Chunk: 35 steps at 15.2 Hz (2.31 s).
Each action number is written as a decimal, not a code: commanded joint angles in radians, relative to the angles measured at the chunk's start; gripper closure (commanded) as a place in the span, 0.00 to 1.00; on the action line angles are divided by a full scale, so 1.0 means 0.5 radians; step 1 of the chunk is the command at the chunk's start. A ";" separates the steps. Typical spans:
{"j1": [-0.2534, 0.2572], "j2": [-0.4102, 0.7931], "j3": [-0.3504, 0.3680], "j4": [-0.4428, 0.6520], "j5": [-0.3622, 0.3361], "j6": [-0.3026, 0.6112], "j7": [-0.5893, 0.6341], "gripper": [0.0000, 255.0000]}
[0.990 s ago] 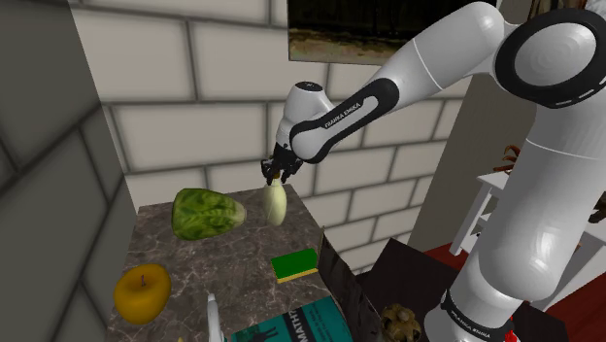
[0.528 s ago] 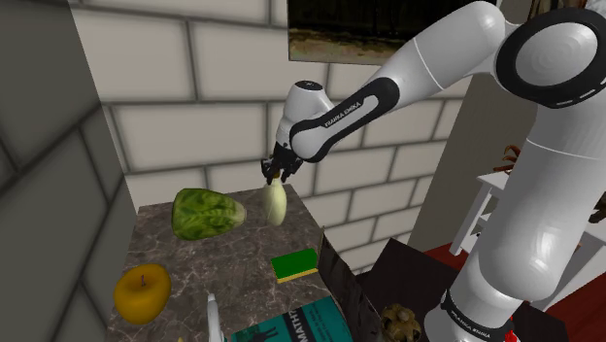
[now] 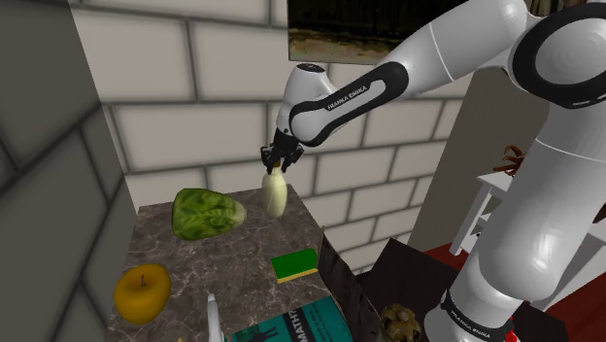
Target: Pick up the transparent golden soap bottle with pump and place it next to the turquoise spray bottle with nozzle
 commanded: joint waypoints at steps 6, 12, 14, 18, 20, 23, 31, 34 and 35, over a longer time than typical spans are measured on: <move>0.002 -0.092 0.001 0.094 0.038 -0.183 -0.032 1.00; 0.004 -0.150 0.000 0.195 0.061 -0.341 -0.054 1.00; 0.004 -0.166 -0.001 0.232 0.067 -0.393 -0.060 1.00; 0.005 -0.192 -0.002 0.312 0.077 -0.499 -0.070 1.00; 0.005 -0.203 -0.003 0.354 0.081 -0.552 -0.075 1.00; 0.005 -0.216 -0.003 0.421 0.087 -0.631 -0.082 1.00; 0.005 -0.231 -0.005 0.619 0.096 -0.844 -0.095 1.00; 0.005 -0.229 -0.005 0.702 0.098 -0.925 -0.099 1.00; 0.005 -0.228 -0.005 0.730 0.098 -0.952 -0.100 1.00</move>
